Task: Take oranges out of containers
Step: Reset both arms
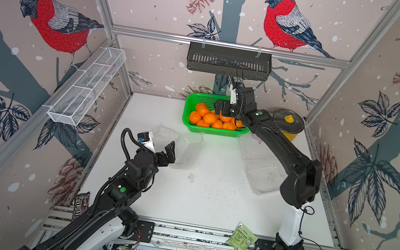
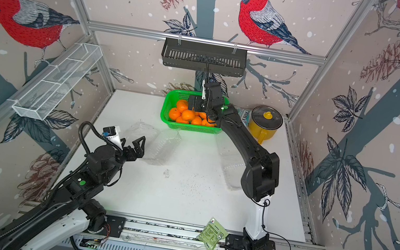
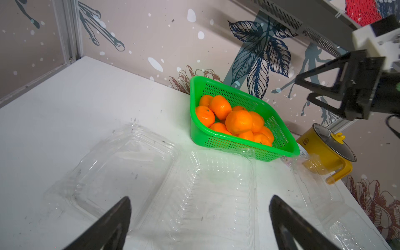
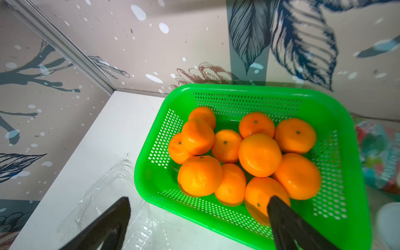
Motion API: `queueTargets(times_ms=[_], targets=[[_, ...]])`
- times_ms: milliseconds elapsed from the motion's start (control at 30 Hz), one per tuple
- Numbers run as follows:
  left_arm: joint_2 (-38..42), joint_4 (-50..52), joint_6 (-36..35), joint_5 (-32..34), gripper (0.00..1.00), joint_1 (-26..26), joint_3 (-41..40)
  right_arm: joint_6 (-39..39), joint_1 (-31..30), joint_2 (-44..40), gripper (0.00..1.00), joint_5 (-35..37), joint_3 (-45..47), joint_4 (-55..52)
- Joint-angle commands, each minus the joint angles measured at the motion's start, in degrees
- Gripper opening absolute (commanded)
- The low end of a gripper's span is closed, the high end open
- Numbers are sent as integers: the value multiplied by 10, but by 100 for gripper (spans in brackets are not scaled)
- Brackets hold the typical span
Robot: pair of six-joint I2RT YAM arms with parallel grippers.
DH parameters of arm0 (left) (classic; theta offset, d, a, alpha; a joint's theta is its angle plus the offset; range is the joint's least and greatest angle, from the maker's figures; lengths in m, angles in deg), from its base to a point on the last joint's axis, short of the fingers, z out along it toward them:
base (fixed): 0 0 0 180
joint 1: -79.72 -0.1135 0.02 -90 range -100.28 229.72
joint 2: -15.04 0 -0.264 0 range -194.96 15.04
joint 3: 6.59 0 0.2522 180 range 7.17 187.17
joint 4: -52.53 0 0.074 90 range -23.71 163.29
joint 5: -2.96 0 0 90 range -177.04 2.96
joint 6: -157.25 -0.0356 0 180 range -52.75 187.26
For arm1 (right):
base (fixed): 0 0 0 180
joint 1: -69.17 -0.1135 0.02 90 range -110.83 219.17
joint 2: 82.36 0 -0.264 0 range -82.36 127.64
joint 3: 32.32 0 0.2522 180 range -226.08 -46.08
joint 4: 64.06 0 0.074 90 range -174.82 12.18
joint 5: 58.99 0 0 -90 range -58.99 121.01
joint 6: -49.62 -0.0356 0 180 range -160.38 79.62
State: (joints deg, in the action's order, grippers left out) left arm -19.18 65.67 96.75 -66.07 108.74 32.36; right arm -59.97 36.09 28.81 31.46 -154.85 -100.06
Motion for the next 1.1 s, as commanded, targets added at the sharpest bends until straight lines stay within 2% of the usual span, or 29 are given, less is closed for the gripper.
queueTargets(times_ms=[0,133,300,400,467,533,633,700,800,933,1067], targets=[[13,-19,-26,44,97,0,3,53,0,-75,100,50,60,35],[30,-23,-56,76,98,-1,6,101,1,-197,100,97,181,109],[50,-46,-101,146,98,-2,-1,162,4,-386,100,172,404,271],[71,-71,-91,221,97,-1,-26,248,6,-524,100,214,601,441],[91,-112,-103,246,97,-2,-60,300,11,-617,99,227,754,562],[104,-166,-126,254,97,-4,-98,308,30,-684,99,241,865,643],[106,-203,-157,255,97,-5,-132,234,80,-747,99,287,937,603],[96,-215,-178,258,97,-7,-143,191,120,-758,100,316,971,589],[72,-227,-190,270,97,-14,-153,142,171,-741,99,316,1027,637],[35,-247,-189,261,97,-31,-173,130,224,-651,100,274,1069,730],[-5,-291,-210,242,97,-38,-198,155,234,-533,99,257,1061,812]])
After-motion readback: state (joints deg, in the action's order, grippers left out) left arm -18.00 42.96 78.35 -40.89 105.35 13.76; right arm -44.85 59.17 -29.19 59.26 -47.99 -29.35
